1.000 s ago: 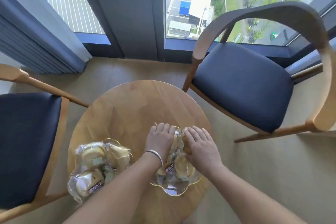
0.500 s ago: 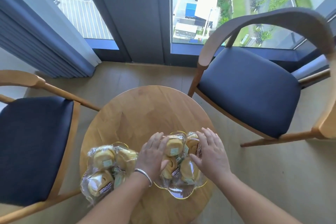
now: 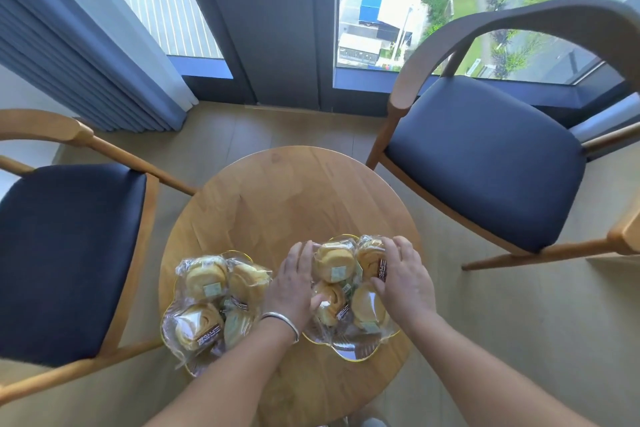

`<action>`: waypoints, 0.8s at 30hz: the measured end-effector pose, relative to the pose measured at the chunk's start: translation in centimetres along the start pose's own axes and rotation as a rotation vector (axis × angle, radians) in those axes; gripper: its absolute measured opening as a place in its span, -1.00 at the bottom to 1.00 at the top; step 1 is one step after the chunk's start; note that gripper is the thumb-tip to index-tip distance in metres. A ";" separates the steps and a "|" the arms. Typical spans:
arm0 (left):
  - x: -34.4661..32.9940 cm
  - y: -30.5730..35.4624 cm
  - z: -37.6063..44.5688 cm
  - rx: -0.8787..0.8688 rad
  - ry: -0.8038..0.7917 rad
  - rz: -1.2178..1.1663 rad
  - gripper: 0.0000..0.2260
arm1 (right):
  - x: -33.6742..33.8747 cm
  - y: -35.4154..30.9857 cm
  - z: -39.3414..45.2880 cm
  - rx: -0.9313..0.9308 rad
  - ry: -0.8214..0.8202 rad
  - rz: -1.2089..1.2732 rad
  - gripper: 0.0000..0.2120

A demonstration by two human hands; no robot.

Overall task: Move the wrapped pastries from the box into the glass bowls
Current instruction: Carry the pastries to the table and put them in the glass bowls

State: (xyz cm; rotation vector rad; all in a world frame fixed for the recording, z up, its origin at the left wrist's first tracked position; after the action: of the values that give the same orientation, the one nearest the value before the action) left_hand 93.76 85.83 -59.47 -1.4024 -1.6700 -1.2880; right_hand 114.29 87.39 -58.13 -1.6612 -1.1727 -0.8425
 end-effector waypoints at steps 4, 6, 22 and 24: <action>0.0 -0.2 -0.7 0.069 -0.010 -0.037 -0.12 | 0.8 0.6 -1.6 -0.058 0.020 0.051 -0.18; 0.0 0.1 -1.2 0.075 -0.027 -0.040 -0.15 | 0.8 0.9 -3.0 -0.079 0.039 0.069 -0.22; -5.4 3.3 -4.1 -0.187 -0.221 0.187 -0.18 | -6.0 -0.7 -7.8 0.140 -0.183 -0.211 -0.24; -5.7 3.5 -4.1 -0.184 -0.220 0.192 -0.22 | -6.6 -0.5 -7.6 0.127 -0.208 -0.192 -0.30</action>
State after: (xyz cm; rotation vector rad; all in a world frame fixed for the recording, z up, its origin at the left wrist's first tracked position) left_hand 98.02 79.76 -62.08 -1.8239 -1.5383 -1.2395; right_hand 111.56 78.23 -61.16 -1.5776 -1.5171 -0.7070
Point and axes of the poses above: each hand's wrist, its own z-axis towards the middle knuckle, its own x-axis out of the back of the hand, y = z × x, the point moved 8 cm from there along z, towards the middle knuckle, and after that the axes turned 2 degrees about -x, right-handed, at the moved point
